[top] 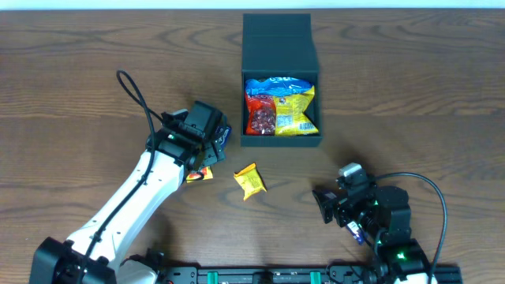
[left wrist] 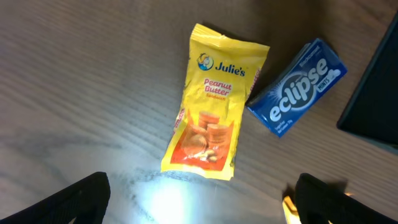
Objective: Pack container
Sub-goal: 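Lower the left gripper and grasp the yellow Julie's peanut butter pack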
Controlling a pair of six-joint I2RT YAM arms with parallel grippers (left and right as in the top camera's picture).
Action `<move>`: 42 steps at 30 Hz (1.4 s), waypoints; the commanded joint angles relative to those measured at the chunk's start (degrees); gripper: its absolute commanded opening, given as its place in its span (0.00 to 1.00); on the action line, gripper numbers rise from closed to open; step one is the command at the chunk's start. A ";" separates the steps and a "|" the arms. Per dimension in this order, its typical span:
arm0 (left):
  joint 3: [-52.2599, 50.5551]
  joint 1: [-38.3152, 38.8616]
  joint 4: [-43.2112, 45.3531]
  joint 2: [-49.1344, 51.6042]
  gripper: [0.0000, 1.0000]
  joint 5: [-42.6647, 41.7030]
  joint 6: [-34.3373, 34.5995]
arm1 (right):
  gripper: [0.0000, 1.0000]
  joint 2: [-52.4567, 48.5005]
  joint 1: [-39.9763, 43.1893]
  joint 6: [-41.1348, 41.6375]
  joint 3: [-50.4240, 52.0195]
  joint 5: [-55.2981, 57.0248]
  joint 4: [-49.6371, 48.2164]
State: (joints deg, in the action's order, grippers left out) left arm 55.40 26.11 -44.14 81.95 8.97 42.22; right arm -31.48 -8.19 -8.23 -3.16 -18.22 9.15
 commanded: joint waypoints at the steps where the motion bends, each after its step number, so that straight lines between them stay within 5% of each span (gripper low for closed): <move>1: -3.30 -1.03 2.89 -0.48 0.96 -0.48 -3.04 | 0.99 0.13 0.39 -0.63 0.22 -0.02 0.04; 5: -7.67 -1.16 9.57 -0.31 0.96 -0.37 -12.13 | 0.99 0.13 0.39 -0.63 0.22 -0.02 0.04; 11: -8.83 -3.80 12.76 3.45 0.96 0.83 -15.26 | 0.99 0.13 0.39 -0.63 0.22 -0.02 0.04; 38: -8.83 -4.35 20.72 14.32 1.00 -1.14 -19.06 | 0.99 0.13 0.39 -0.63 0.22 -0.02 0.04; 42: -8.85 -4.35 20.57 14.32 0.86 -1.33 -19.08 | 0.99 0.13 0.39 -0.63 0.22 -0.02 0.04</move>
State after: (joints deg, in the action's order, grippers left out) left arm 47.11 22.17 -22.94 95.18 7.60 23.70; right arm -31.48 -8.19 -8.25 -3.16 -18.22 9.15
